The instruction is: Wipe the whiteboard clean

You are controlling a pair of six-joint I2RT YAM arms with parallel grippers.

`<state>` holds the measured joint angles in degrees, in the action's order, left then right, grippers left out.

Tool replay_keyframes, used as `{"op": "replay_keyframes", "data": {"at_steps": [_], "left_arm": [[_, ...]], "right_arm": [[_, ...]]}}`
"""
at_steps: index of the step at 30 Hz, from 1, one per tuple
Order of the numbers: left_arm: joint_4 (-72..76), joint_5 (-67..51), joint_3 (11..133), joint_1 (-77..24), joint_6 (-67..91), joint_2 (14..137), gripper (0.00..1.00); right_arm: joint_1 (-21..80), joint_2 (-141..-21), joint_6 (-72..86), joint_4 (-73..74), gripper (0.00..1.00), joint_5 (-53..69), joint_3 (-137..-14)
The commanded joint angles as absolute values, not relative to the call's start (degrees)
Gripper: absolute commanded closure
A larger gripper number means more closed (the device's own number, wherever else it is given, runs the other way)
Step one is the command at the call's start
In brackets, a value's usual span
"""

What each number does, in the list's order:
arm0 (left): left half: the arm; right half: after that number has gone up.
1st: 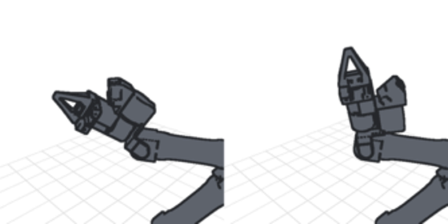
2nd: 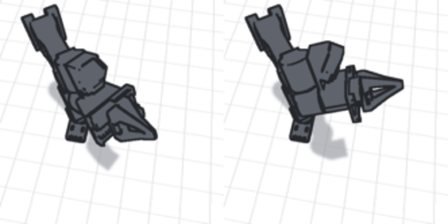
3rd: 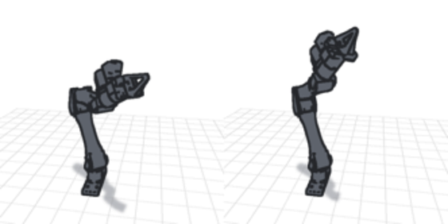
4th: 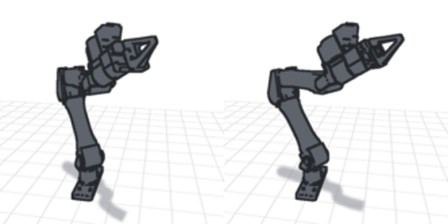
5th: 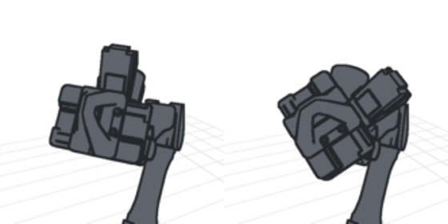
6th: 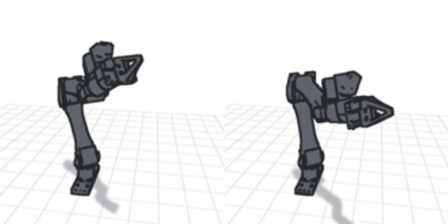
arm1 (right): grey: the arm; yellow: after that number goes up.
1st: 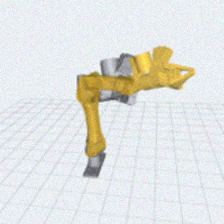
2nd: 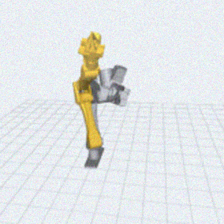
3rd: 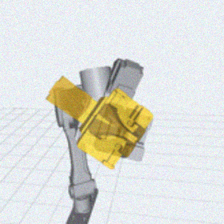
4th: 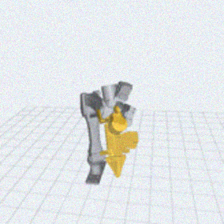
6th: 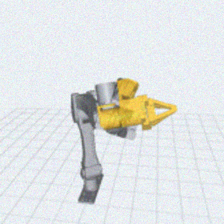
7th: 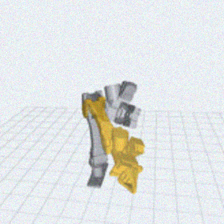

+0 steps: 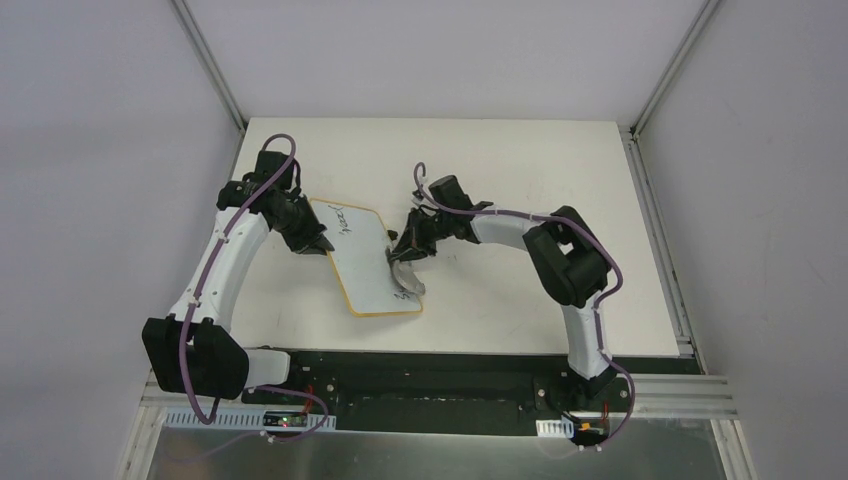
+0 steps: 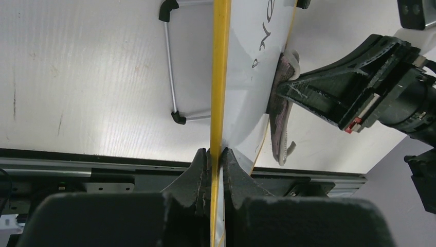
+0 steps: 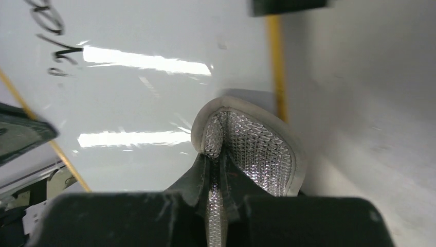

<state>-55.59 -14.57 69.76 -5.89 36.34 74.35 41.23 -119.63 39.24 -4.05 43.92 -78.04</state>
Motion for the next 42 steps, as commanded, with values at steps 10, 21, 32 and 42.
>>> {"op": "replay_keyframes", "data": {"at_steps": [10,21,32,42], "left_arm": [[-55.11,-18.43,66.01,-7.57,36.21,76.83,1.0],[-54.54,-18.12,65.25,-7.57,36.54,76.77,1.0],[-53.06,-18.49,64.79,-7.61,37.71,76.07,1.0],[-53.09,-19.09,64.68,-7.62,37.79,76.34,1.0]], "right_arm": [[49.97,-114.62,21.45,24.33,1.0,31.39,-89.72],[58.1,-110.37,28.0,18.38,1.0,36.02,-91.6],[49.59,-102.9,28.54,8.02,1.0,32.81,-59.13],[49.49,-101.15,24.55,16.35,1.0,28.1,-65.24]]}}
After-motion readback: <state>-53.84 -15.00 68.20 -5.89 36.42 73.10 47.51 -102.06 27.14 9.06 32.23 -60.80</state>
